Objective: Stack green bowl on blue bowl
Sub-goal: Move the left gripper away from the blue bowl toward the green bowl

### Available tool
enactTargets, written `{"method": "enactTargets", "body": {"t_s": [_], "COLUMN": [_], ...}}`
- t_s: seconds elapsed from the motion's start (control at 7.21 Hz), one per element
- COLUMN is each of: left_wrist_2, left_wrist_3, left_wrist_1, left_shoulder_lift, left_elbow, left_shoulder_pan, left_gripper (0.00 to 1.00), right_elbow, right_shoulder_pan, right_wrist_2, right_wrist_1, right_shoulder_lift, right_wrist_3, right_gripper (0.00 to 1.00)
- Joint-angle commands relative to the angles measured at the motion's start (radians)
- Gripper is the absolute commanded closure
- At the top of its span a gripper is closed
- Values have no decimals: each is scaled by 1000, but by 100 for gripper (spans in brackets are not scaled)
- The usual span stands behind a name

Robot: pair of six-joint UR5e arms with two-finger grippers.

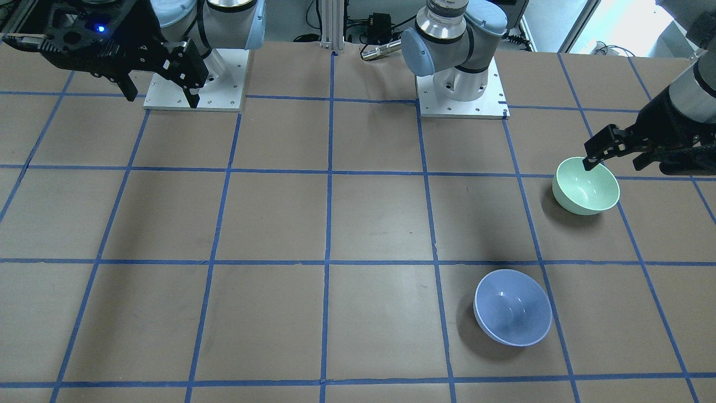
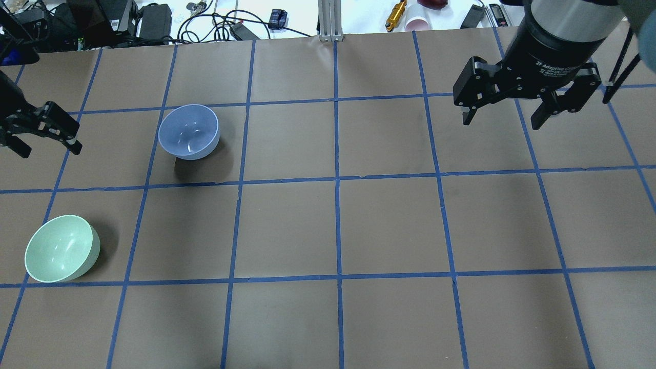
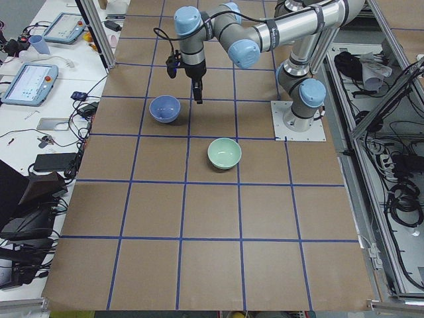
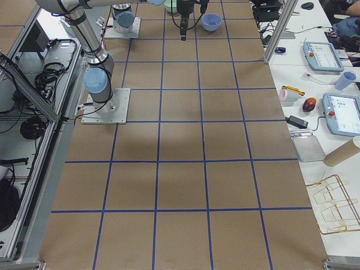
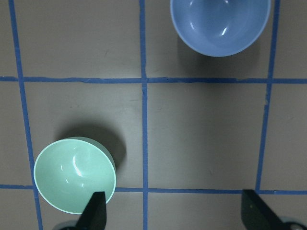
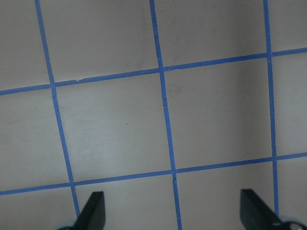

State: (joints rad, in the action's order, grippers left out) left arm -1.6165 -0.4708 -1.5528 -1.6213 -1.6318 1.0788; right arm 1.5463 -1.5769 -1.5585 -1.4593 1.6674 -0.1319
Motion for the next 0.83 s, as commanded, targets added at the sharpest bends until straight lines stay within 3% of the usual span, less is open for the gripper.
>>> {"method": "enactTargets", "body": {"t_s": [0.0, 0.28, 0.55, 0.69], "left_wrist_2": [53, 59, 64, 117], "left_wrist_3": [-144, -290, -432, -457], "left_wrist_1": [75, 130, 276, 360], "left_shoulder_lift": [-17, -46, -93, -121], "left_elbow": [-49, -81, -156, -212], "left_shoulder_pan": [-135, -213, -302, -339], "left_gripper": [0, 0, 0, 0], "right_elbow": [0, 0, 0, 1], "right_shoulder_pan": [0, 0, 0, 0], "right_wrist_2": [0, 0, 0, 0], "right_wrist_1": [0, -1, -1, 0], "right_shoulder_lift": [0, 0, 0, 0], "right_wrist_3": [0, 0, 0, 0], "right_gripper": [0, 0, 0, 0]}}
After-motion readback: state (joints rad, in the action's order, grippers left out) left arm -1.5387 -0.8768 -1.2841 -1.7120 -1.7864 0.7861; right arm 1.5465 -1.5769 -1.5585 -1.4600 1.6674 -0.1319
